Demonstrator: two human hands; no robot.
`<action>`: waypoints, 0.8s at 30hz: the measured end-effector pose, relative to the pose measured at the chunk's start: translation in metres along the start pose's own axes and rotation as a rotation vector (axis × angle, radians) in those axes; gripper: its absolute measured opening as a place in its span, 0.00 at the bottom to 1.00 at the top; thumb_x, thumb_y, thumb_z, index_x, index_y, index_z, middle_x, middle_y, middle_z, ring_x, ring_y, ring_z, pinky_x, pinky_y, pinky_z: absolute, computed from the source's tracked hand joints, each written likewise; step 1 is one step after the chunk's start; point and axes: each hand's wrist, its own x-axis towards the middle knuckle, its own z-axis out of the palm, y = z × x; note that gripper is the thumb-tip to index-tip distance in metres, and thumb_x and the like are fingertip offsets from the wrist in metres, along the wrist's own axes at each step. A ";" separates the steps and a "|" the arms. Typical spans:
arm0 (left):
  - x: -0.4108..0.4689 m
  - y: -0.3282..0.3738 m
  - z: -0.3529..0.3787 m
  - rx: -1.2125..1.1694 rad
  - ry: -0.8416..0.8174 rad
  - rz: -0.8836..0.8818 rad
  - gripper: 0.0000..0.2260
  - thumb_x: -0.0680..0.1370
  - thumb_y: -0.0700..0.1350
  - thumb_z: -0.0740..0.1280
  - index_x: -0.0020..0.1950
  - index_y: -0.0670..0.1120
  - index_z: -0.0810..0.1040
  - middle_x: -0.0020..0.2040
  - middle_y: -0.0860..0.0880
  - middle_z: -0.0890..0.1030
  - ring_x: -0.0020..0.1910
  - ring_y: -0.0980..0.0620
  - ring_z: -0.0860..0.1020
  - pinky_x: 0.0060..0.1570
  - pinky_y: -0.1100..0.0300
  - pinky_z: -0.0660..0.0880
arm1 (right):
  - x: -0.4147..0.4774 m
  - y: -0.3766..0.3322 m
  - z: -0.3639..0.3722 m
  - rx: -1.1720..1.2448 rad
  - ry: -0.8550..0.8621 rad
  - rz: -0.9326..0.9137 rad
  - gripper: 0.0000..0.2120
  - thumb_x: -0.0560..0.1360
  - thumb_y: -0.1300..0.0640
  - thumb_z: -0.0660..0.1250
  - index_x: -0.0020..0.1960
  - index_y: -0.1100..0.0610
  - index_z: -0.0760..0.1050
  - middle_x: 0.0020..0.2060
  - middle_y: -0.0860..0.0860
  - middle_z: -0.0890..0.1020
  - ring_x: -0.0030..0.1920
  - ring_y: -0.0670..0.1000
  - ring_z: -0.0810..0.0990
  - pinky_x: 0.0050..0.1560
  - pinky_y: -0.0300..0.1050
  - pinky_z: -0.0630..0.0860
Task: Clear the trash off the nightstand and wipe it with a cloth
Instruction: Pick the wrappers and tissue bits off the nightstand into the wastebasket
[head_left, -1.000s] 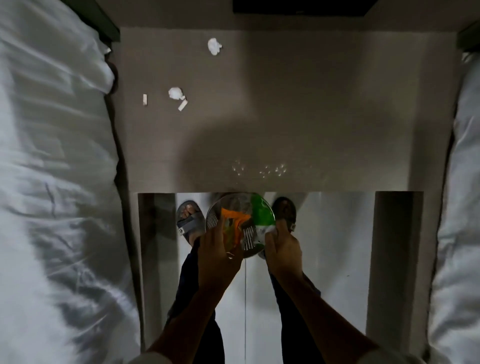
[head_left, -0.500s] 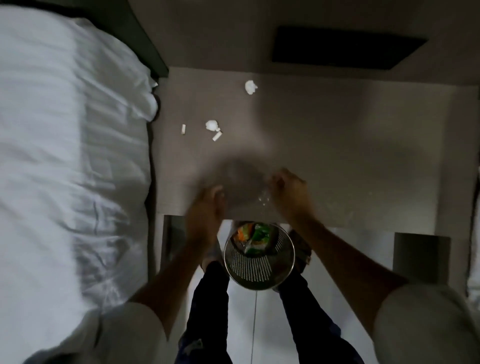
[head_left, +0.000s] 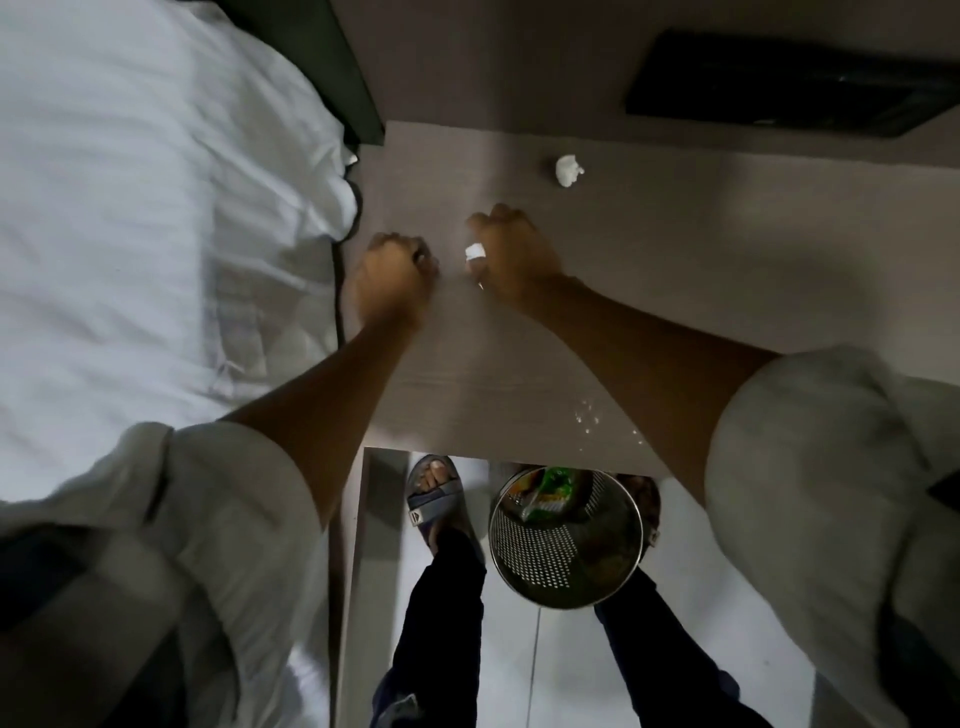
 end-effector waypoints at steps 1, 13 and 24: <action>-0.001 0.000 -0.001 0.005 0.016 0.016 0.10 0.76 0.46 0.64 0.51 0.44 0.82 0.53 0.39 0.80 0.50 0.38 0.79 0.43 0.54 0.73 | 0.001 -0.001 0.001 -0.030 0.008 -0.011 0.15 0.74 0.63 0.65 0.61 0.60 0.73 0.61 0.60 0.73 0.62 0.61 0.73 0.56 0.53 0.76; -0.175 0.007 0.035 -0.294 -0.179 0.104 0.10 0.77 0.44 0.66 0.57 0.44 0.81 0.52 0.42 0.83 0.48 0.44 0.81 0.48 0.58 0.74 | -0.186 0.041 0.056 0.448 0.199 0.272 0.11 0.75 0.55 0.64 0.56 0.56 0.69 0.49 0.55 0.79 0.48 0.56 0.78 0.40 0.46 0.75; -0.299 0.022 0.102 -0.358 -0.473 -0.097 0.10 0.81 0.45 0.63 0.57 0.41 0.79 0.53 0.42 0.83 0.53 0.46 0.81 0.54 0.56 0.76 | -0.296 0.080 0.118 0.460 -0.039 0.485 0.14 0.75 0.55 0.67 0.60 0.54 0.74 0.57 0.52 0.79 0.55 0.52 0.79 0.43 0.40 0.76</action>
